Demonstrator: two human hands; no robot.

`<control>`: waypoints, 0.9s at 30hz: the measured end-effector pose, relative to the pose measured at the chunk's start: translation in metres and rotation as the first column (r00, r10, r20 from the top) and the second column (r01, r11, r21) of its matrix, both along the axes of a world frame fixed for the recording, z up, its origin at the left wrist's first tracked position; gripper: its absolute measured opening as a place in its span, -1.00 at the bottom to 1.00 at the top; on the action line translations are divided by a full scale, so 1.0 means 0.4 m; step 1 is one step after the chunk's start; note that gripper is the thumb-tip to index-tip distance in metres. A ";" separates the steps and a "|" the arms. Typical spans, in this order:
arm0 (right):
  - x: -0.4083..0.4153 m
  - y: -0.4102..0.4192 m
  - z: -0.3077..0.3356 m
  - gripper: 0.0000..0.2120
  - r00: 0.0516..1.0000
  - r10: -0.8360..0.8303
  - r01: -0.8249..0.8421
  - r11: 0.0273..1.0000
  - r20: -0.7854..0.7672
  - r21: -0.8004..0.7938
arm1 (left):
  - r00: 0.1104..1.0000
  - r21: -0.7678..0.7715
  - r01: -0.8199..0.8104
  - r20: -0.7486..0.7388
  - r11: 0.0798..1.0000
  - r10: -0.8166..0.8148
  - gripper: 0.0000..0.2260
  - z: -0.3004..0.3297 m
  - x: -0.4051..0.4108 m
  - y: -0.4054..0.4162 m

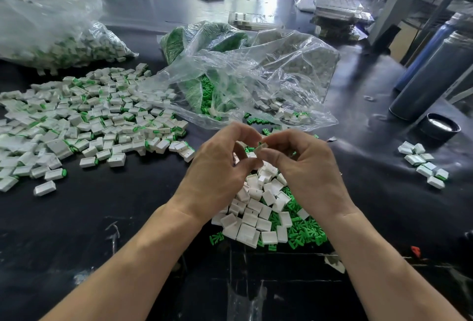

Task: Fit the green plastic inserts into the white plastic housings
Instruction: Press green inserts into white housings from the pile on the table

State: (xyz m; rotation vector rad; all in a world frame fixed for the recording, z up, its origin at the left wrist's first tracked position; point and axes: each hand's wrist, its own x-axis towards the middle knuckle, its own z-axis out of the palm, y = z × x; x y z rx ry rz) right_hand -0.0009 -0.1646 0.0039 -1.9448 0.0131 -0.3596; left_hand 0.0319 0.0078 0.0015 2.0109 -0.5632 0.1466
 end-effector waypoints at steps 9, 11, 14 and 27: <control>0.000 -0.033 0.011 -0.89 0.994 -0.106 0.103 0.993 -0.033 -0.065 | 1.000 -0.114 -0.025 -0.013 0.993 0.024 -0.87 0.001 0.003 0.001; 0.007 -0.061 0.007 -0.95 0.973 -0.209 0.179 0.953 -0.100 -0.245 | 0.998 -0.168 -0.051 -0.054 0.984 0.043 -0.89 0.002 0.007 0.004; 0.012 -0.080 0.003 -0.97 0.933 -0.269 0.152 0.896 -0.238 -0.417 | 0.995 -0.194 -0.075 -0.076 0.978 0.061 -0.89 0.005 0.008 0.006; 0.032 -0.060 -0.003 -0.84 0.894 -0.332 0.090 0.790 -0.300 -0.606 | 0.978 -0.334 -0.033 -0.205 0.942 -0.038 -0.74 0.014 0.001 -0.001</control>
